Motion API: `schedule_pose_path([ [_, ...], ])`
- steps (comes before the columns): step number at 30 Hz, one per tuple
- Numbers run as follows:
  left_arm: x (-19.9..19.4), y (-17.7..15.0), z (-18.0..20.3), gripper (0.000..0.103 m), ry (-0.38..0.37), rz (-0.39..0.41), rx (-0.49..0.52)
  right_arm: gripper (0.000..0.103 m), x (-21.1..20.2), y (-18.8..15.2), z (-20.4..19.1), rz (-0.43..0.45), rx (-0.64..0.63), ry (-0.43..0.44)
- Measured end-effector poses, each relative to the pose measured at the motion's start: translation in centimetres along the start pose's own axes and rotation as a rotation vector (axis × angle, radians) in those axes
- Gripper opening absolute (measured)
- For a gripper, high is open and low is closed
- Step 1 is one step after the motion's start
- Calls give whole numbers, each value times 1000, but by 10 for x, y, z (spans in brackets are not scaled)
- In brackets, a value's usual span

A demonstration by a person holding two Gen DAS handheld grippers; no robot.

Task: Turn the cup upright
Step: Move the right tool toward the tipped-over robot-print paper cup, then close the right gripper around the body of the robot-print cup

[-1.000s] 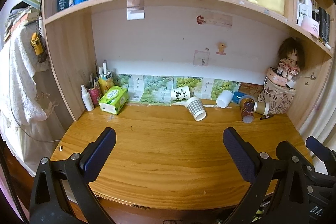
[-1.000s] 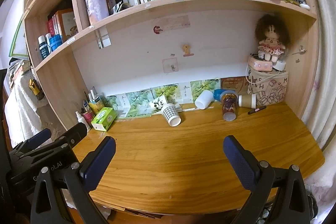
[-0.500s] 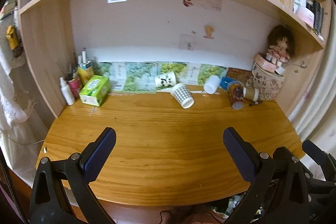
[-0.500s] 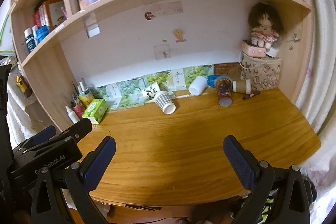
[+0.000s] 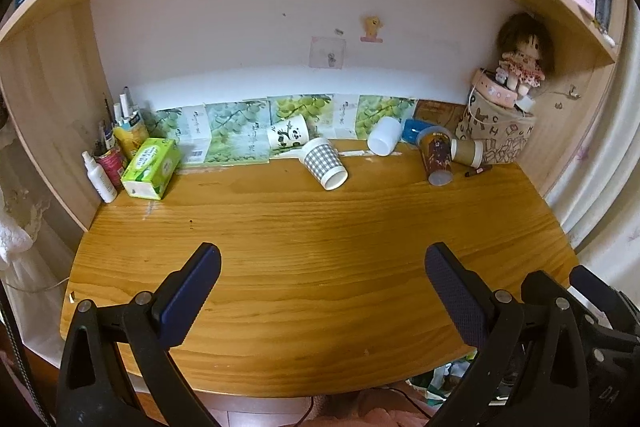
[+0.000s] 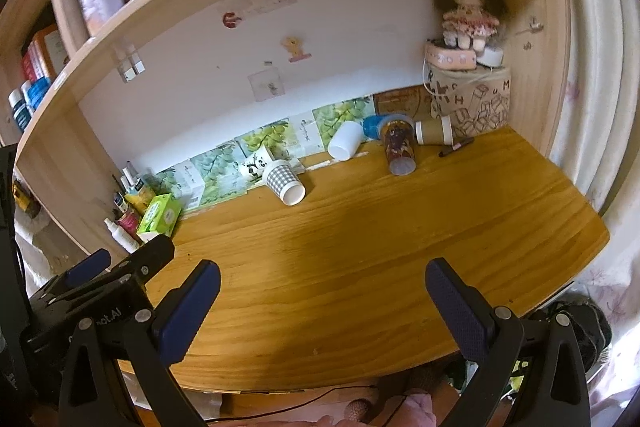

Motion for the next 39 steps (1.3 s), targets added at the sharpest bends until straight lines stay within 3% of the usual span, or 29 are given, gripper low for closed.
schedule_pose_path([
  [14, 46, 38, 51, 102, 34, -114, -2, 102, 43, 59, 56, -114, 45, 92],
  [22, 79, 70, 84, 102, 43, -184, 8, 102, 87, 108, 95, -234, 83, 180],
  [32, 121, 99, 108, 102, 53, -256, -15, 102, 153, 179, 131, -331, 108, 229],
  [39, 153, 115, 109, 102, -17, -287, -101, 102, 208, 221, 140, -370, 110, 241],
])
Point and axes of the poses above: each gripper's, at about its wrist camera, not at the fingertips, and x roughly the way its jaws point, z to its right, y to its top, the point moved 5 cm from there along x, roughly the way its jaws point, and after that the axes turned 15 degrees about -z, right-handed, at the moved point
